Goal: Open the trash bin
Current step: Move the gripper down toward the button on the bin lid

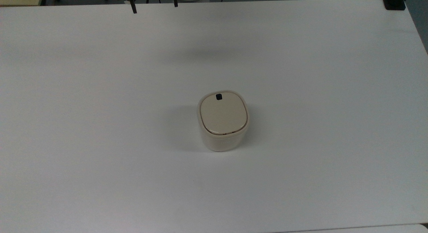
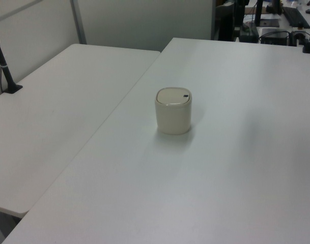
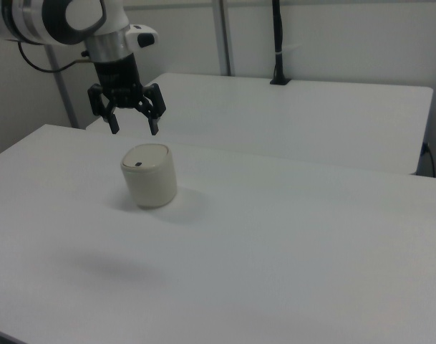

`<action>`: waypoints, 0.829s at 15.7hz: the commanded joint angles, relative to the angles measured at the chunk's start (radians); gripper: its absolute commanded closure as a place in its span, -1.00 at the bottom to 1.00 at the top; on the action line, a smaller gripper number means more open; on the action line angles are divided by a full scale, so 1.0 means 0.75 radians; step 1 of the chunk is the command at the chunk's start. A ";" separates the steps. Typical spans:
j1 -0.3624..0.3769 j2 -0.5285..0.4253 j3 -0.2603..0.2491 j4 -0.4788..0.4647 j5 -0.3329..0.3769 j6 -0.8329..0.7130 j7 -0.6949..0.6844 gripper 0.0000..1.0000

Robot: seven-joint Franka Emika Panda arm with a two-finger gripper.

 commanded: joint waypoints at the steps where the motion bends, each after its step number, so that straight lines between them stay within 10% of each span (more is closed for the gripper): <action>1: 0.060 0.035 -0.010 -0.019 0.010 0.102 0.159 -0.31; 5: 0.115 0.085 -0.006 -0.044 0.008 0.239 0.427 0.79; 13: 0.211 0.209 -0.006 -0.124 0.010 0.616 0.939 1.00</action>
